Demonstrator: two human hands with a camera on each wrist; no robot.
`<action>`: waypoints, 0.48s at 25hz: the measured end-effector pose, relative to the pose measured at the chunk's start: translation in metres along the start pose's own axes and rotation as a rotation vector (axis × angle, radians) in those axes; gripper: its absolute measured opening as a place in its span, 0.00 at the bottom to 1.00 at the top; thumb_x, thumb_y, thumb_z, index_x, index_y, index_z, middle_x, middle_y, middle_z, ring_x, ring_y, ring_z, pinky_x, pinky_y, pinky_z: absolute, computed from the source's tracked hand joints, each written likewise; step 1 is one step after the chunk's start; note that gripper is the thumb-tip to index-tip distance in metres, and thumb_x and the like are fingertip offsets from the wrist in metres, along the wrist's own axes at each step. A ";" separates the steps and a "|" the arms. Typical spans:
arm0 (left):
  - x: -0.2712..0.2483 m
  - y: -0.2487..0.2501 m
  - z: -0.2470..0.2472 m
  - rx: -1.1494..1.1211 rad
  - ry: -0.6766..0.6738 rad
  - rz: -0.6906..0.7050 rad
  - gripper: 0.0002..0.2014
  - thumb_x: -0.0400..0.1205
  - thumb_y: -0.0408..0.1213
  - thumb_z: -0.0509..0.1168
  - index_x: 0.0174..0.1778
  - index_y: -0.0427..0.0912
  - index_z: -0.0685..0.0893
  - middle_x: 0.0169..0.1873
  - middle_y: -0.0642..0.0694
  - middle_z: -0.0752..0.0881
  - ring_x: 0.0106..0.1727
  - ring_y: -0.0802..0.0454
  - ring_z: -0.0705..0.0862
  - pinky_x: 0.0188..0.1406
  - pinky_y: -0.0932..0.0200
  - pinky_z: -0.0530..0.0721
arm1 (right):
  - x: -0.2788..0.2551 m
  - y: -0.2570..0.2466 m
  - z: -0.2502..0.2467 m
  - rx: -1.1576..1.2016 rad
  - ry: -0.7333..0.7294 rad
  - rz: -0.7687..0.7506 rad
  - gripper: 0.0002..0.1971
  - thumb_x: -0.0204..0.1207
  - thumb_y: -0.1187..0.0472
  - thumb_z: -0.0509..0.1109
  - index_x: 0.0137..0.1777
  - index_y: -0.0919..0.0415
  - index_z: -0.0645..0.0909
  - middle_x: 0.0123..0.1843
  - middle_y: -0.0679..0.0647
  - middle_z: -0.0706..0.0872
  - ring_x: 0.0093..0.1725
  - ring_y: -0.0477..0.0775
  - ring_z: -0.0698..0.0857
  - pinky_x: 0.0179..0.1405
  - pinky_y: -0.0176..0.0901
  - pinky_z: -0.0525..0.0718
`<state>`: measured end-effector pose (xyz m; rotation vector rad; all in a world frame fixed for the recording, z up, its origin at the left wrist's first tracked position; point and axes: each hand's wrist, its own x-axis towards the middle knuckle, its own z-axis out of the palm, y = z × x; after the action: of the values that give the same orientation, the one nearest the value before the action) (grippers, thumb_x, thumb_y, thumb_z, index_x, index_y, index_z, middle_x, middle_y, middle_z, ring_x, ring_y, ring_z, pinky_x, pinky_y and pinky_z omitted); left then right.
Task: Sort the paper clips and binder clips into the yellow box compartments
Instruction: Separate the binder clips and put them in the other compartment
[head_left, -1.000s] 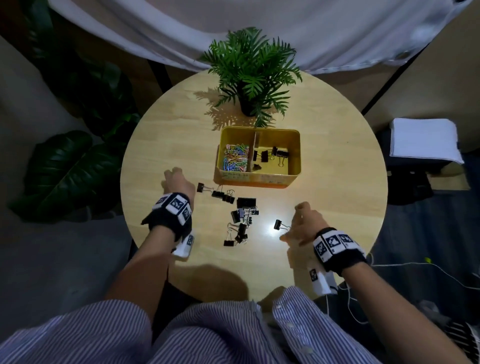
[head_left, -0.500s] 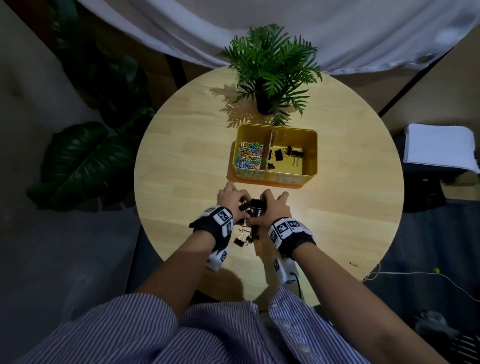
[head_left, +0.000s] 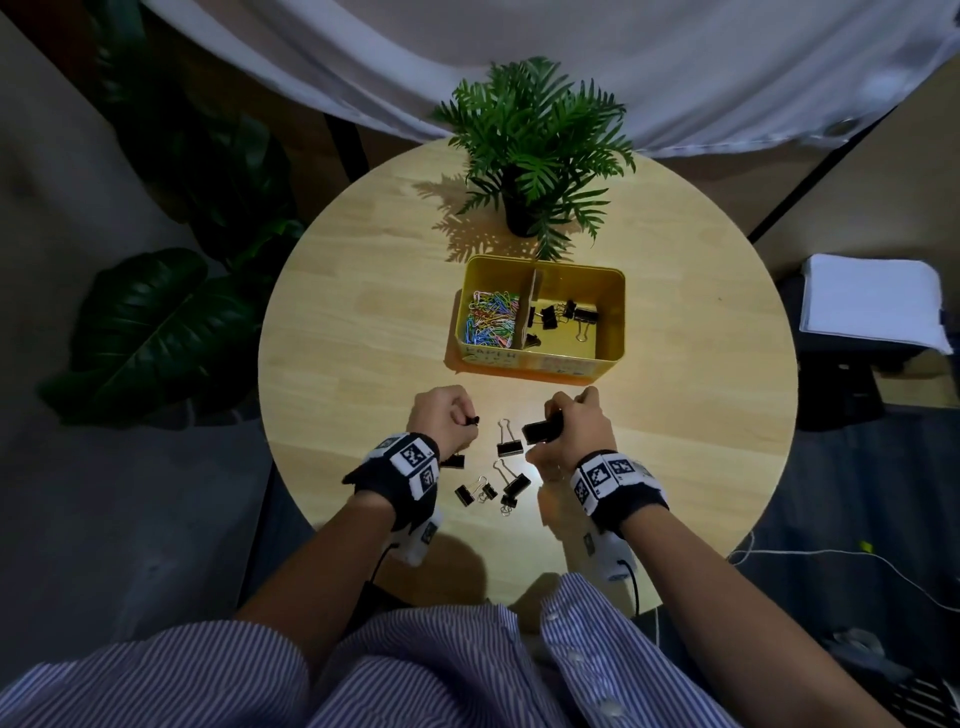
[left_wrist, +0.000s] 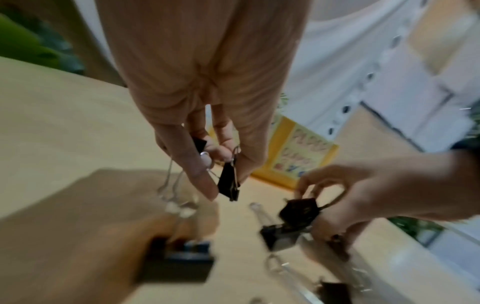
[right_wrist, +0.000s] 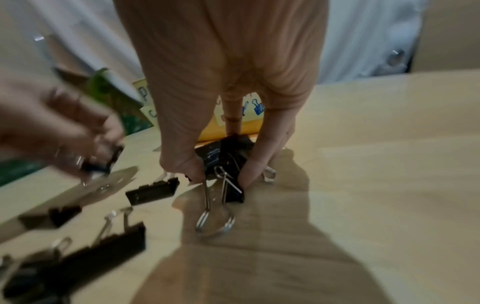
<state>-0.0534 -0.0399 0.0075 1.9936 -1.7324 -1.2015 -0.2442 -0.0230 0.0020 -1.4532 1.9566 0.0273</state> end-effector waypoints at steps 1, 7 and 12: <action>-0.003 0.017 0.000 0.010 -0.026 0.048 0.11 0.67 0.22 0.73 0.34 0.43 0.83 0.26 0.50 0.81 0.30 0.51 0.80 0.36 0.55 0.86 | -0.001 0.000 0.000 -0.048 -0.008 0.001 0.29 0.52 0.55 0.85 0.50 0.57 0.75 0.56 0.55 0.68 0.41 0.59 0.79 0.43 0.47 0.85; 0.015 0.141 -0.014 -0.071 0.069 0.384 0.08 0.76 0.30 0.73 0.48 0.39 0.84 0.41 0.46 0.84 0.38 0.57 0.79 0.38 0.71 0.79 | 0.007 0.007 -0.007 -0.042 -0.029 0.113 0.23 0.50 0.56 0.83 0.43 0.58 0.77 0.54 0.58 0.75 0.39 0.58 0.81 0.36 0.44 0.82; 0.014 0.119 -0.031 -0.108 0.177 0.351 0.07 0.82 0.32 0.66 0.55 0.38 0.84 0.52 0.44 0.85 0.50 0.56 0.80 0.50 0.70 0.78 | 0.001 0.024 -0.033 0.299 -0.033 0.156 0.19 0.50 0.61 0.85 0.34 0.57 0.76 0.44 0.56 0.88 0.42 0.57 0.87 0.38 0.49 0.89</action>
<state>-0.1163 -0.0947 0.0989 1.5958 -1.7899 -0.9489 -0.2818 -0.0281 0.0174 -1.0994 1.9470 -0.1637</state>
